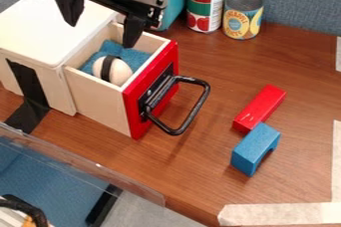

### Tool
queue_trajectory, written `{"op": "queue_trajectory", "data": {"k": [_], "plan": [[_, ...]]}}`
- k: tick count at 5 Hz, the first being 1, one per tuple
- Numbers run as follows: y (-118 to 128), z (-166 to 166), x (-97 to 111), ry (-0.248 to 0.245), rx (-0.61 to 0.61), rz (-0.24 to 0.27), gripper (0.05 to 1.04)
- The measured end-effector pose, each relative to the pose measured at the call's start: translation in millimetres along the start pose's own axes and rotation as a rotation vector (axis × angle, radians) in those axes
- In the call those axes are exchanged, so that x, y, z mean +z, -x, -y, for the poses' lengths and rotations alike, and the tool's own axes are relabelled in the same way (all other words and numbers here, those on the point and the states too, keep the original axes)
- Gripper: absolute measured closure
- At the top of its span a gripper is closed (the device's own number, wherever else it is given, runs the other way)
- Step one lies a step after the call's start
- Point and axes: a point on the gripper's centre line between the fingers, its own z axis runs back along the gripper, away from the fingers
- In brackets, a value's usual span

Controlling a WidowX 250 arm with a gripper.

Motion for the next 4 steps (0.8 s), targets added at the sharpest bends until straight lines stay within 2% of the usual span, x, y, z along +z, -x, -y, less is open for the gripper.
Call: {"op": "queue_trajectory", "data": {"k": [1,2,3,4], "plan": [[1.5,2.9,-4.4,0.005,-0.009,-0.021,0.084],[-18.4,-11.7,-23.6,0.022,0.084,-0.08,0.084],[-39.0,-13.7,-35.3,0.04,0.13,-0.089,0.084],[-54.9,-23.7,-51.7,0.055,0.226,-0.12,0.084]]}}
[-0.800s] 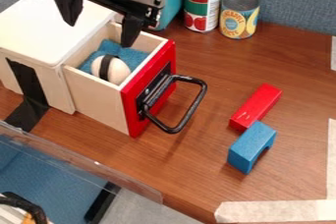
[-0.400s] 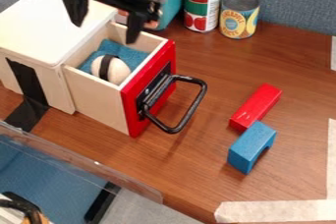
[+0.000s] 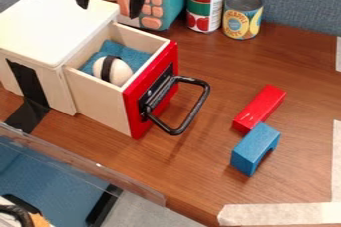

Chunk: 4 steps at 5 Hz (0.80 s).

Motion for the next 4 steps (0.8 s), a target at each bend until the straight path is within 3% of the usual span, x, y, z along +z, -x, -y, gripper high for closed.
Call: {"op": "queue_trajectory", "data": {"k": [1,2,4], "plan": [[-6.2,-6.3,-13.3,0.068,0.088,-0.051,0.084],[1.8,0.6,-23.8,0.102,0.114,-0.084,0.084],[37.0,5.1,-50.7,0.106,0.104,-0.164,0.084]]}}
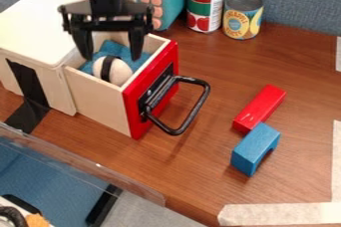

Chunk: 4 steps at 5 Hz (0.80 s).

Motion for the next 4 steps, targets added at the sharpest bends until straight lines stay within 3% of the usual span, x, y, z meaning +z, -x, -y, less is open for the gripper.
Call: {"op": "queue_trajectory", "data": {"k": [1,4], "plan": [[5.7,1.8,-2.8,-0.001,-0.014,0.011,0.084],[-18.3,-1.5,8.2,0.047,0.077,0.09,0.084]]}}
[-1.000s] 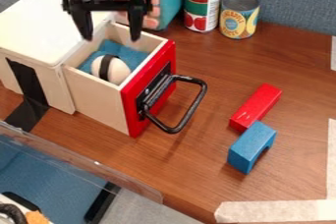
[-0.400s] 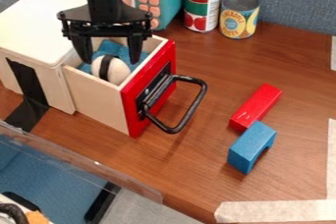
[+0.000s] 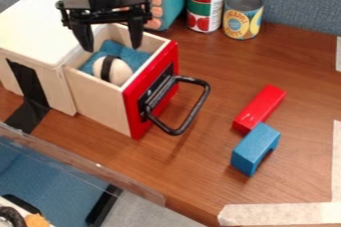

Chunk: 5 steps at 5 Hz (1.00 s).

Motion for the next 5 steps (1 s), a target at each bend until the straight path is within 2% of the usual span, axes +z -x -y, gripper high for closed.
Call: {"op": "queue_trajectory", "data": {"k": [3,4,5], "plan": [[-5.1,-7.5,-32.1,-0.066,0.023,-0.041,0.084],[-1.8,-7.9,-37.6,-0.071,0.019,-0.043,0.084],[0.3,-6.1,-39.3,-0.068,0.019,-0.045,0.135]]}}
